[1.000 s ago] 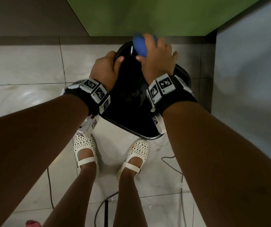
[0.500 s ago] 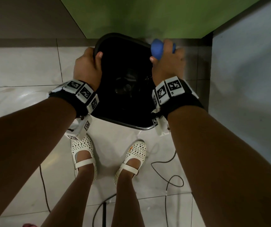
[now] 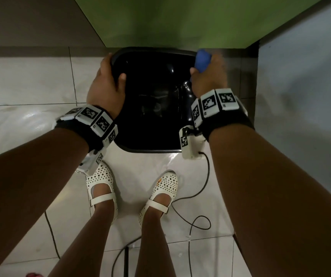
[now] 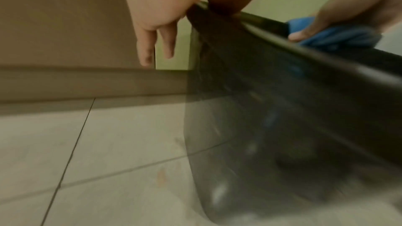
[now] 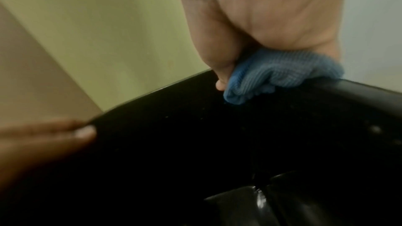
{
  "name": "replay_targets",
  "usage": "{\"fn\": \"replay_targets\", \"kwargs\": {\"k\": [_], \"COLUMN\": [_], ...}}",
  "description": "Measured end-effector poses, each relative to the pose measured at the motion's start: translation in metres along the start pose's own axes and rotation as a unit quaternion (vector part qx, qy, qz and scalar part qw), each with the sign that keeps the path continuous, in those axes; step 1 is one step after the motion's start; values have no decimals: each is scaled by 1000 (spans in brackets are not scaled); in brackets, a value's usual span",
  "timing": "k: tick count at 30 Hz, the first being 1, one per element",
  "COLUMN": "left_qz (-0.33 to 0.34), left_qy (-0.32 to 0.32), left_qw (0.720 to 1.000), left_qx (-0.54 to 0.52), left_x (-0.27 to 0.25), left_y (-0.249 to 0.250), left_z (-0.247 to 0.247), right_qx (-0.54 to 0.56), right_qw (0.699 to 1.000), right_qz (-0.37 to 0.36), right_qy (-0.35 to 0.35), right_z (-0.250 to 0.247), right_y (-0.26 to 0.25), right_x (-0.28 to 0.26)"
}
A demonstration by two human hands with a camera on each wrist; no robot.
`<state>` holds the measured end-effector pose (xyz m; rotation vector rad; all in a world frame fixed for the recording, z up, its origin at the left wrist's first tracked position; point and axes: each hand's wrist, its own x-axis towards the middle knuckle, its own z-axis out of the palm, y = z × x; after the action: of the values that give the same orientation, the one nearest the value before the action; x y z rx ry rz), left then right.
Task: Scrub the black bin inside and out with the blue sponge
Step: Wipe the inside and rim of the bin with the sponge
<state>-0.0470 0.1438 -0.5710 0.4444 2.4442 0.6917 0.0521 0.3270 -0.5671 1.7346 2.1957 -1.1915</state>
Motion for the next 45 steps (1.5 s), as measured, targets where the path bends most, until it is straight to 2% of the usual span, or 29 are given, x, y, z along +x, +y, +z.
{"fn": "replay_targets", "kwargs": {"k": [3,5,7,8,13,20,22,24,27,30,35,39,42,45], "left_qz": [49,78,93,85,40,17,-12,-34,-49,-67,-70,-58,-69,-101], "left_qy": [-46,-112,-144,-140,-76,-26,2,27,48,58,75,73,43,-20], "left_qw": [992,978,975,980,996,999,999,998,996,994,993,994,996,993], "left_qx": [106,156,142,113,4,-12,-30,-48,-57,-67,-57,-60,-42,-61], "left_x": [9,13,12,11,0,-3,-2,-3,-4,-7,-10,-8,-12,-13], "left_y": [-1,3,9,10,9,4,-1,-5,-8,-9,-9,5,-3,-3], "left_z": [-7,-5,1,4,11,10,7,5,8,8,7,4,9,7], "right_qx": [-105,-192,-264,-277,-263,-285,-241,-149,-21,75,94,120,117,89], "right_qw": [988,962,927,921,945,957,970,988,995,988,981,981,982,985], "right_qz": [-108,-187,-259,-270,-191,-43,4,50,98,131,169,150,146,148], "right_qy": [-28,-57,-58,-52,-30,21,23,16,24,34,31,34,19,15], "right_z": [6,16,27,30,27,12,8,4,1,2,7,-3,5,5], "right_y": [-15,-28,-36,-39,-32,-1,-1,-3,-5,2,25,27,30,32], "right_x": [4,0,-6,-9,-14,-28,-24,-20,-20,-31,-64,-69,-69,-68]}}
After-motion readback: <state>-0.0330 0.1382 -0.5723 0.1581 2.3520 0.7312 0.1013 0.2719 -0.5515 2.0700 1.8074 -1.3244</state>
